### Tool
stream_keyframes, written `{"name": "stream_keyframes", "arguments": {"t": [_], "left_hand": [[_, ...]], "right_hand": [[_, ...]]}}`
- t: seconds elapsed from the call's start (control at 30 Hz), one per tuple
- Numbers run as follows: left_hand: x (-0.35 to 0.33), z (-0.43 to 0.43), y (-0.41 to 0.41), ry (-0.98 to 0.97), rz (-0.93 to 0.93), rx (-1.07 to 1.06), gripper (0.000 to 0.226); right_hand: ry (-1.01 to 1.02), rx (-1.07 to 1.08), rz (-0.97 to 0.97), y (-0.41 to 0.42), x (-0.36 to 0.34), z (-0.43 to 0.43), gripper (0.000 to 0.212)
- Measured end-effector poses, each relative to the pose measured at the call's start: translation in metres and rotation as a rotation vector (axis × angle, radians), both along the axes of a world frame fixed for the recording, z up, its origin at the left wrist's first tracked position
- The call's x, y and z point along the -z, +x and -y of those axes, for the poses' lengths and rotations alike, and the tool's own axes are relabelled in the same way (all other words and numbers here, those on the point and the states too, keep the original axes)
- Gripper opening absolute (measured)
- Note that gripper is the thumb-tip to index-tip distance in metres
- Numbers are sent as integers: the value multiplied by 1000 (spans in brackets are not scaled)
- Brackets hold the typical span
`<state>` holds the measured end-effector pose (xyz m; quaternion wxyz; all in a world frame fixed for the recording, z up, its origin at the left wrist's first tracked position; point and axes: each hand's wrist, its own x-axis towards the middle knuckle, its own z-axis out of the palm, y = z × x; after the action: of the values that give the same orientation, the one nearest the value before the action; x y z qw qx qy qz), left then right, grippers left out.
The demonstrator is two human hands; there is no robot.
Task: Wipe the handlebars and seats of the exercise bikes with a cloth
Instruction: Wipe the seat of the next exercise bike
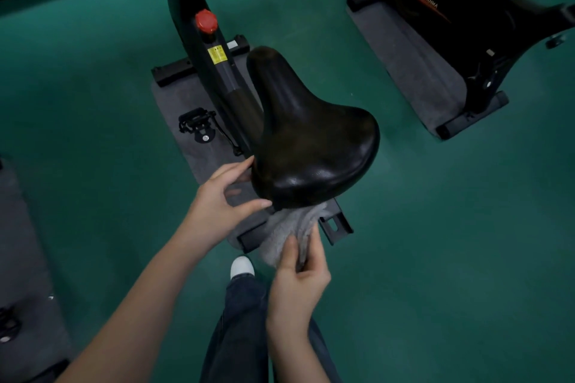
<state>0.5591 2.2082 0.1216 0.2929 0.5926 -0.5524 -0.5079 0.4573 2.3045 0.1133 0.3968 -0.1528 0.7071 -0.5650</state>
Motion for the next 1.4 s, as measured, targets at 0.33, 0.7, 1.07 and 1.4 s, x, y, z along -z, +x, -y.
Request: {"name": "stream_keyframes", "arguments": {"t": [0.33,0.7,1.07,1.4], "left_hand": [[-29,-2,9,69,181,179,69],[-85,-11,-13,-132,452,298,58],[-113,-39,-167,-284,768,459,58],[-127,-39,-369,-419,899,626,67]], "right_hand": [[46,-79,-211,-75,-71,16,42],[-37,-222,-242,-127,-120,16,40],[32,-284,-174,-299,-141,-38,41],[31,-166,-196,-451,-151,-67,41]]}}
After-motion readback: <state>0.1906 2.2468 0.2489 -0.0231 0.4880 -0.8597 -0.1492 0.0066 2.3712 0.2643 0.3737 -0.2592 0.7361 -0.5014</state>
